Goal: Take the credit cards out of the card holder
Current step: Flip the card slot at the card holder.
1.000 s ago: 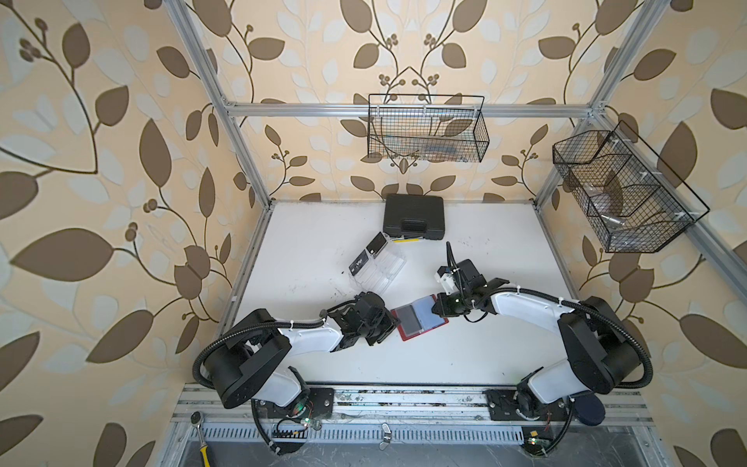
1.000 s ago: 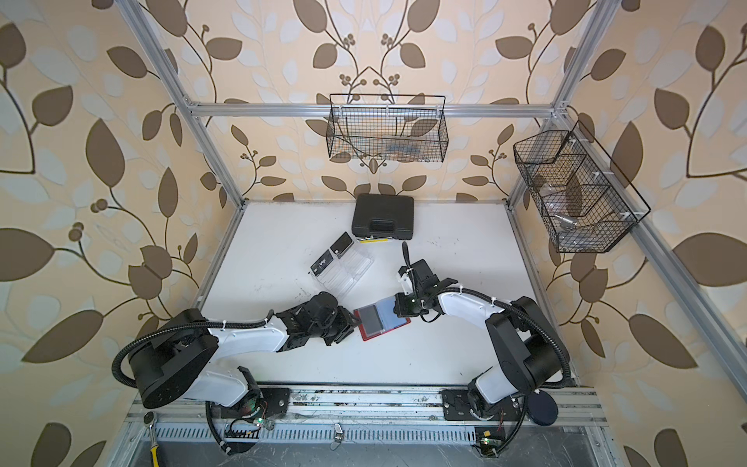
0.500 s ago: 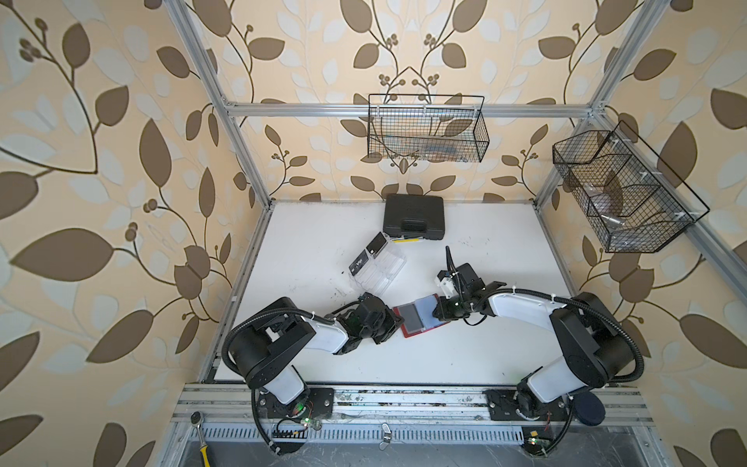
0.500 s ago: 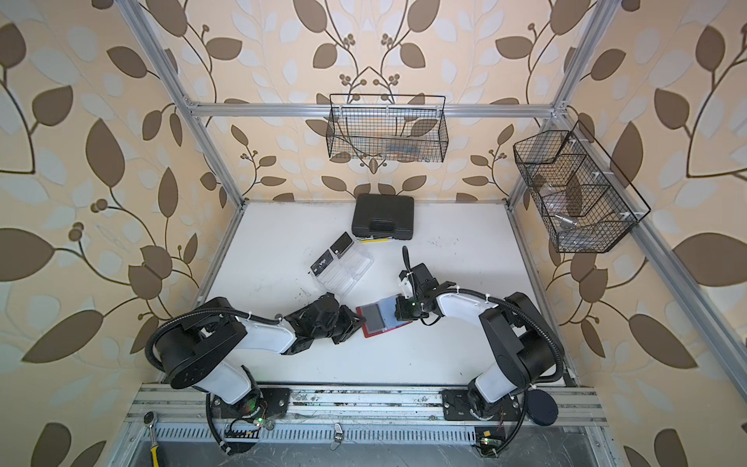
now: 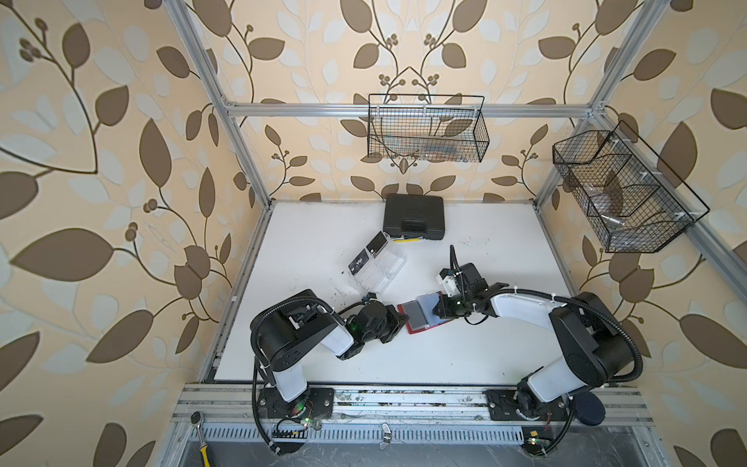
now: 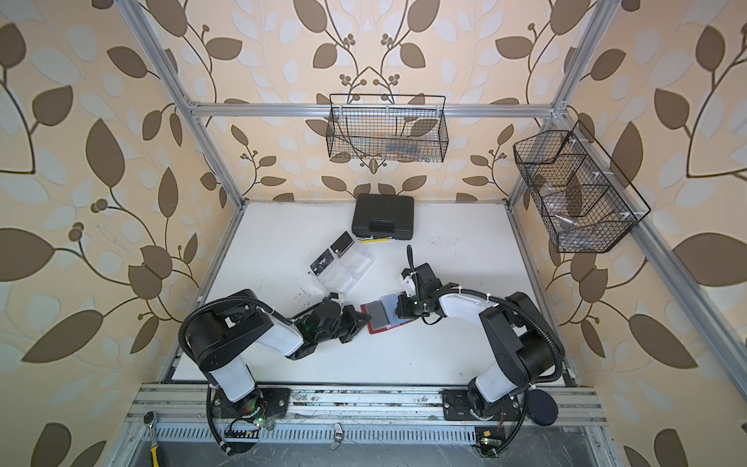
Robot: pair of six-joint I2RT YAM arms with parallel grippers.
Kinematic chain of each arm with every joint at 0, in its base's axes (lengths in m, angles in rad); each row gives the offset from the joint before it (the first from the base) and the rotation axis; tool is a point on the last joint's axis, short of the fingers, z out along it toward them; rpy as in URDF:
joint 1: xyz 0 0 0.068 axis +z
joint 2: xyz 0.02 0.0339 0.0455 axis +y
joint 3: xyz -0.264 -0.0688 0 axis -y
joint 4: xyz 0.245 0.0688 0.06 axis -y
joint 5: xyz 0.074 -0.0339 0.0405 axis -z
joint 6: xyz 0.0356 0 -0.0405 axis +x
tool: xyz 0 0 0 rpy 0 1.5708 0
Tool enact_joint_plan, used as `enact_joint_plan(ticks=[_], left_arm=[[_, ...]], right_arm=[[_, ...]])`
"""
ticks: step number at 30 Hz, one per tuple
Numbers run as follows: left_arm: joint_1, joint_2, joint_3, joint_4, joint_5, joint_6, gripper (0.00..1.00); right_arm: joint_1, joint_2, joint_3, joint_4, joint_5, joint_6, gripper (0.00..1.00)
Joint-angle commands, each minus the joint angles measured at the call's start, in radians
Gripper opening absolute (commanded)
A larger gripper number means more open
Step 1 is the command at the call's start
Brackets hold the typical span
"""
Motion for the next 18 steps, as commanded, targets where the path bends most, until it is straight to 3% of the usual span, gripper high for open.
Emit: enact_joint_plan(ticks=[1, 6, 18], left_arm=[[-0.014, -0.009, -0.016, 0.066, -0.026, 0.002, 0.00], [-0.015, -0.046, -0.026, 0.128, -0.036, 0.016, 0.00], [-0.021, -0.144, 0.047, 0.030, 0.004, 0.095, 0.00]], right_arm=[[-0.002, 0.039, -0.046, -0.061, 0.023, -0.005, 0.01], [-0.005, 0.033, -0.049, -0.068, 0.024, -0.002, 0.01], [-0.004, 0.024, -0.052, -0.072, 0.015, 0.006, 0.01]])
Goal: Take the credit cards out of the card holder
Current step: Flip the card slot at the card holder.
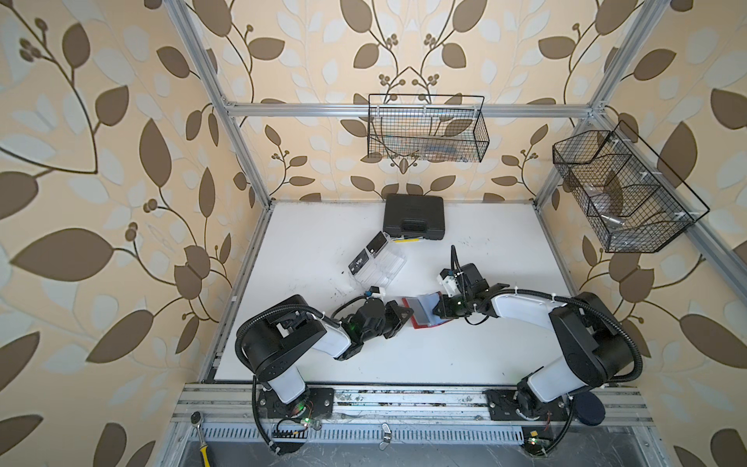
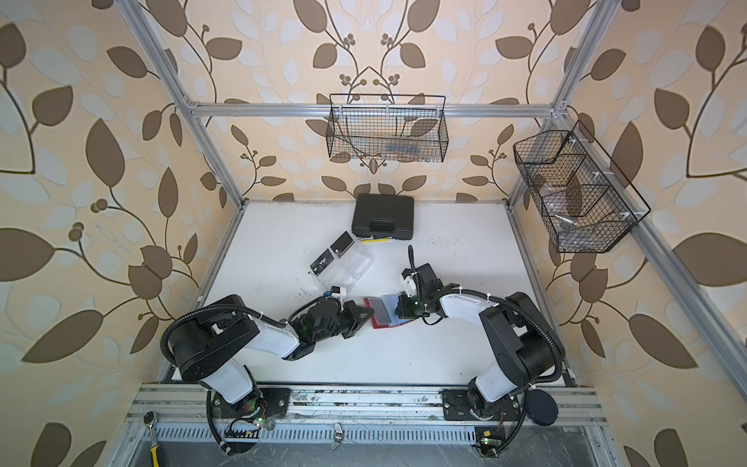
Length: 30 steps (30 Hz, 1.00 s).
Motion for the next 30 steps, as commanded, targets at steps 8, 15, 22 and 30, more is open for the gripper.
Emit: enact_joint_plan(ticks=[8, 15, 22, 30], left_arm=[[-0.011, 0.034, 0.087, 0.103, 0.044, 0.038, 0.05], [-0.019, 0.082, 0.137, 0.080, 0.057, 0.041, 0.06], [-0.019, 0.098, 0.140, 0.074, 0.066, 0.043, 0.08], [-0.019, 0.106, 0.156, 0.043, 0.075, 0.053, 0.21]], right_arm=[[0.013, 0.042, -0.038, -0.080, 0.020, 0.009, 0.01], [0.014, 0.051, -0.038, -0.073, 0.012, 0.009, 0.01], [0.014, 0.060, -0.039, -0.067, 0.003, 0.008, 0.01], [0.014, 0.069, -0.039, -0.063, -0.009, 0.009, 0.02]])
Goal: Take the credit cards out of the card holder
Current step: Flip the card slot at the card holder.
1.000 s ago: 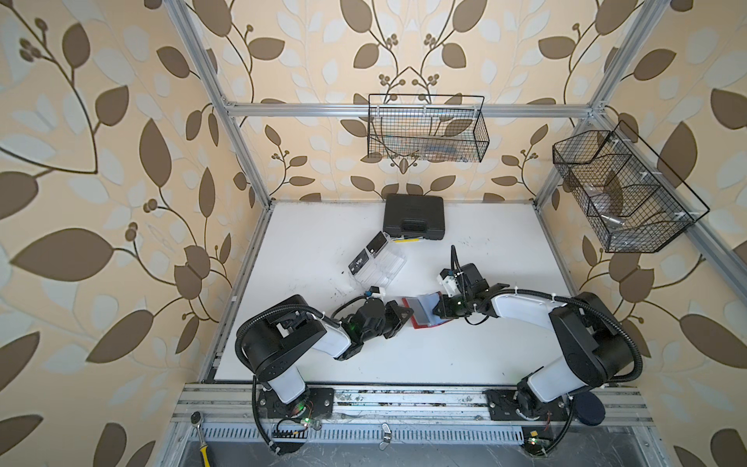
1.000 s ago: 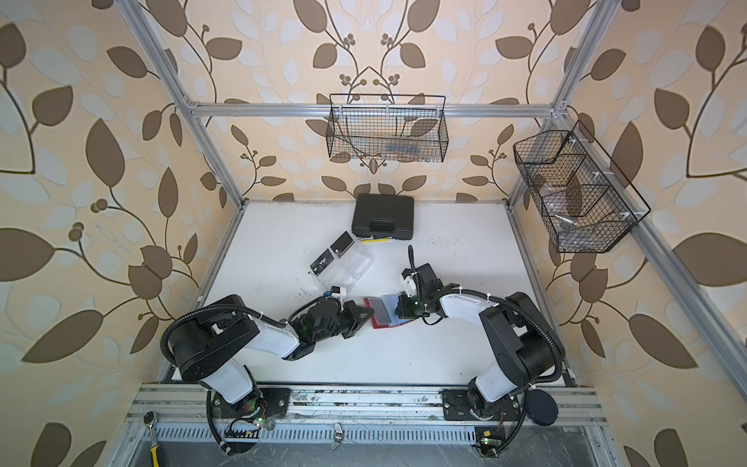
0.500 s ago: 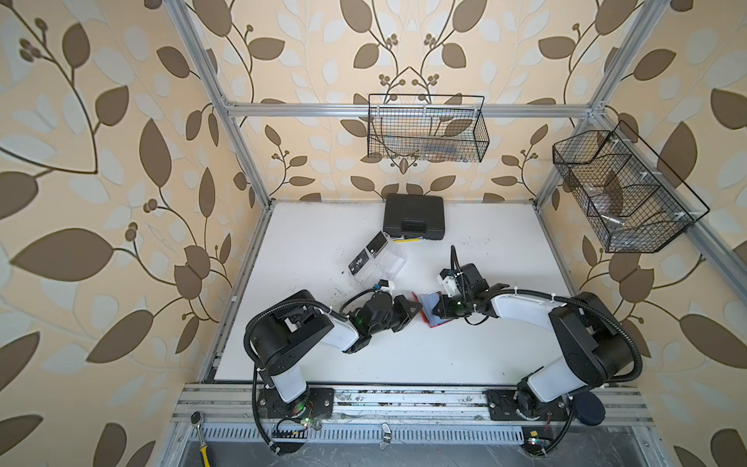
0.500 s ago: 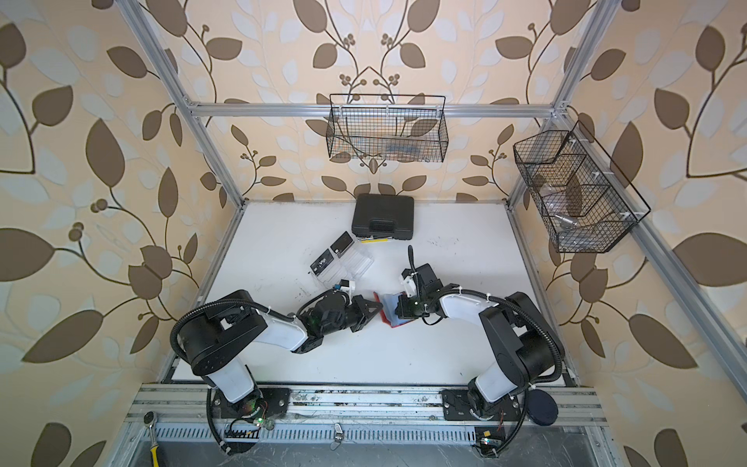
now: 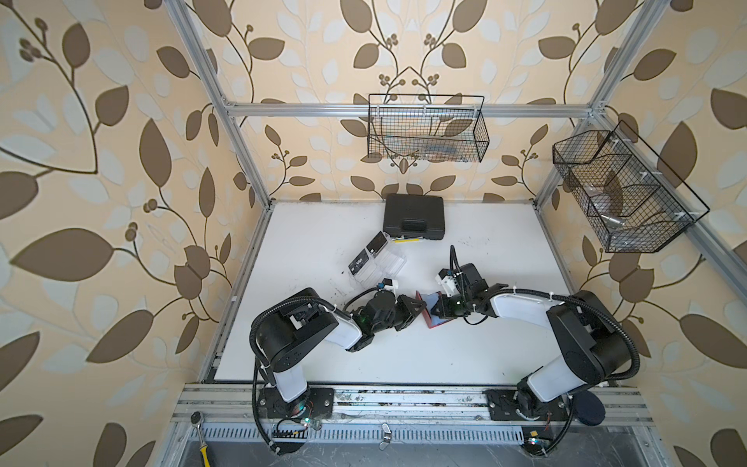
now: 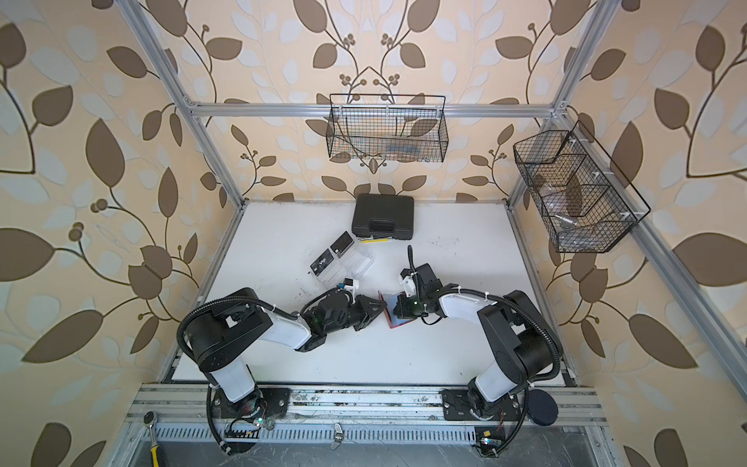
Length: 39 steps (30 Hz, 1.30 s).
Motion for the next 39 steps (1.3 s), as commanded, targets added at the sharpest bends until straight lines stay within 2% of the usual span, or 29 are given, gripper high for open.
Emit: enact_joint_plan(ticks=[1, 8, 11, 21, 31, 39], left_arm=[[-0.011, 0.003, 0.028, 0.006, 0.017, 0.025, 0.19], [-0.011, -0.001, 0.026, -0.010, 0.015, 0.028, 0.09], [-0.011, -0.006, 0.022, -0.006, 0.013, 0.030, 0.19], [-0.011, -0.003, 0.030, -0.010, 0.009, 0.038, 0.33], [-0.010, -0.007, 0.022, 0.013, 0.004, 0.039, 0.20], [-0.012, -0.006, 0.022, 0.034, 0.011, 0.042, 0.24]], right_arm=[[0.012, 0.052, -0.039, -0.091, 0.022, 0.006, 0.02], [0.012, 0.050, -0.041, -0.090, 0.021, 0.007, 0.02], [0.012, 0.049, -0.042, -0.090, 0.017, 0.007, 0.01], [0.012, 0.043, -0.048, -0.087, 0.013, 0.012, 0.01], [0.012, 0.036, -0.057, -0.084, 0.015, 0.017, 0.00], [0.013, 0.036, -0.061, -0.085, 0.011, 0.017, 0.00]])
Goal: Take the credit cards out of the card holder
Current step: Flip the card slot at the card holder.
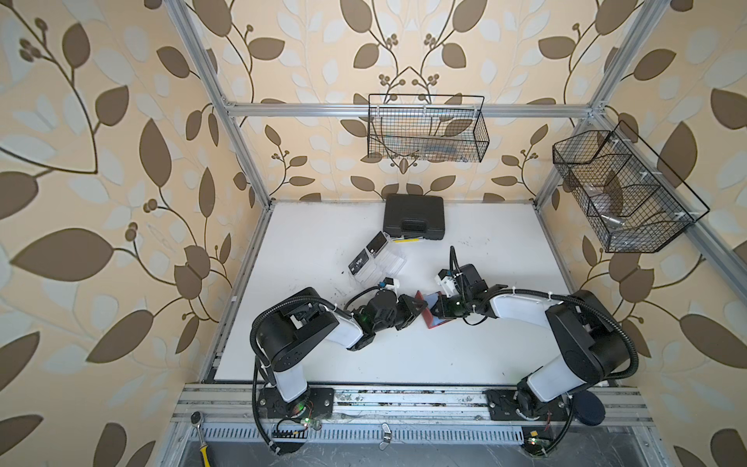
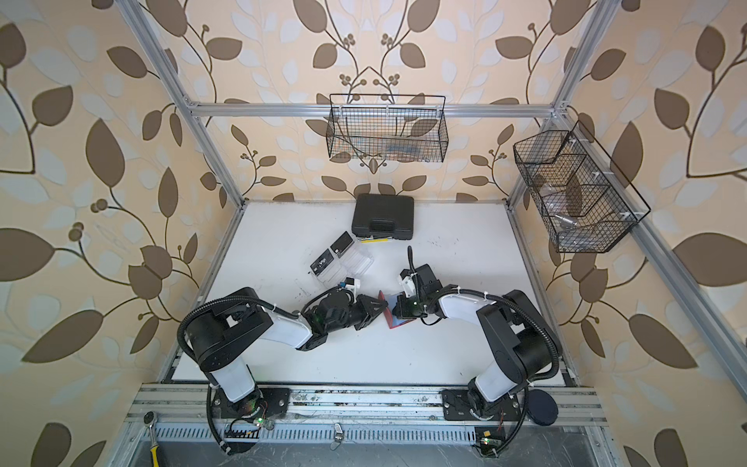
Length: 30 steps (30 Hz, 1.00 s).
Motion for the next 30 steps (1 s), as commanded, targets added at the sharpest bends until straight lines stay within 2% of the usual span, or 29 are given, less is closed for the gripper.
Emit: enact_joint_plan(ticks=[1, 12, 17, 23, 30], left_arm=[[-0.012, -0.008, 0.012, 0.050, 0.010, 0.020, 0.24], [-0.018, -0.014, 0.020, 0.074, 0.018, 0.033, 0.24], [-0.023, -0.010, 0.027, 0.071, 0.027, 0.037, 0.17], [-0.023, -0.008, 0.017, 0.074, 0.025, 0.037, 0.00], [-0.023, -0.010, 0.011, 0.077, 0.023, 0.036, 0.00]], right_arm=[[0.011, 0.033, -0.051, -0.106, 0.023, 0.000, 0.00], [0.011, 0.035, -0.049, -0.107, 0.019, -0.001, 0.00], [0.011, 0.035, -0.049, -0.107, 0.019, 0.001, 0.00], [0.011, 0.033, -0.054, -0.106, 0.019, 0.001, 0.00], [0.011, 0.031, -0.054, -0.105, 0.019, 0.002, 0.00]])
